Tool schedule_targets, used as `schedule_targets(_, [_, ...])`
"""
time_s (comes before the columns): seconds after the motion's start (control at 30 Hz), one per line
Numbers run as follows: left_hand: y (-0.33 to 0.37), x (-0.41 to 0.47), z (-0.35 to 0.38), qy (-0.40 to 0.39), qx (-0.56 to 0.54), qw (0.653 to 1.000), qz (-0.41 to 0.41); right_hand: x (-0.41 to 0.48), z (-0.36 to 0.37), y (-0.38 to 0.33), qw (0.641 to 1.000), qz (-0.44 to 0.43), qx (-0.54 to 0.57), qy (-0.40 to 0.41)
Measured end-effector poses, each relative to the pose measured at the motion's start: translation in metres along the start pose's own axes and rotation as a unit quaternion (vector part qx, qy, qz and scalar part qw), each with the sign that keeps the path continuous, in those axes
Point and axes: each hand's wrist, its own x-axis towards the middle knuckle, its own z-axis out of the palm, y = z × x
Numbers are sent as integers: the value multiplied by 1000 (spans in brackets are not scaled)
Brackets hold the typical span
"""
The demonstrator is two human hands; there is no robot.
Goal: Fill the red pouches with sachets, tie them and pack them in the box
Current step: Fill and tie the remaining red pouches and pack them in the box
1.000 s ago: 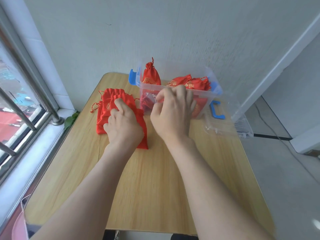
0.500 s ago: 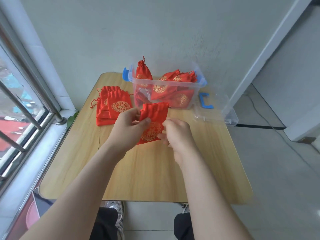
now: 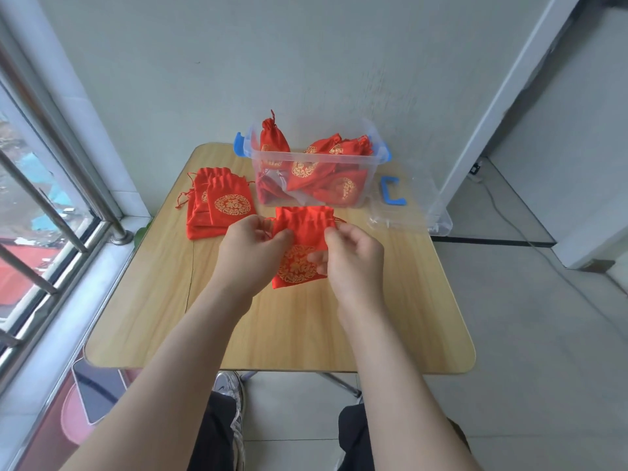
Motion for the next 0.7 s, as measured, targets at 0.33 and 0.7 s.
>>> schedule_targets(0.33, [-22, -9, -4, 33, 10, 999, 33, 1, -12, -4, 986, 90, 141, -28])
schedule_targets(0.7, [-19, 1, 2, 82, 46, 994, 49, 8, -7, 3, 973, 120, 197, 19])
